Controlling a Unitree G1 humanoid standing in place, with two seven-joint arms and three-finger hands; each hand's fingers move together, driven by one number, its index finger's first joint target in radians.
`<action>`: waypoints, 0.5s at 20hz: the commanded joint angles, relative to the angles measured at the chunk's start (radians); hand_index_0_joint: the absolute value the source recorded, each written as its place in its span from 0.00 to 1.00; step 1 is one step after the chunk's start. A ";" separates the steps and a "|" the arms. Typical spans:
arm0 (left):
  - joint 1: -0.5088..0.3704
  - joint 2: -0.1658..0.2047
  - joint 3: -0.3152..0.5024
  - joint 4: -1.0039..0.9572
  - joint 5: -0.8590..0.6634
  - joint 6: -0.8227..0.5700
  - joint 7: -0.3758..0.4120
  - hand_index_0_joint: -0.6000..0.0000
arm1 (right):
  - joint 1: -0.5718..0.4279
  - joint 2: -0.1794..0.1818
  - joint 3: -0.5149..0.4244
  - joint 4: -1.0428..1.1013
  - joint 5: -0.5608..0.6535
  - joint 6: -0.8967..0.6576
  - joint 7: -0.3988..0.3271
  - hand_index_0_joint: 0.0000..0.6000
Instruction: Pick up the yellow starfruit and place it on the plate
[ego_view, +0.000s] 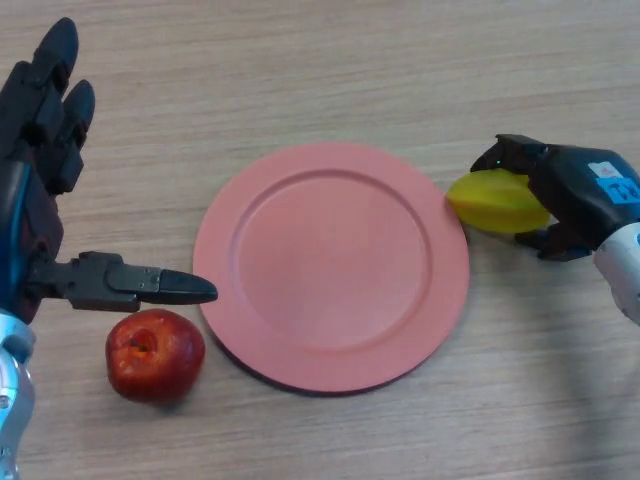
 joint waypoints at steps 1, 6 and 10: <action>-0.024 0.047 0.071 -0.038 -0.044 -0.159 -0.002 1.00 | -0.051 -0.025 -0.090 -0.078 0.052 -0.020 -0.050 1.00; -0.023 0.046 0.069 -0.042 -0.052 -0.150 0.002 1.00 | -0.037 -0.032 -0.106 -0.166 0.074 0.011 -0.025 1.00; -0.025 0.044 0.056 -0.035 -0.035 -0.161 0.006 1.00 | -0.025 -0.041 -0.130 -0.242 0.114 0.040 0.000 1.00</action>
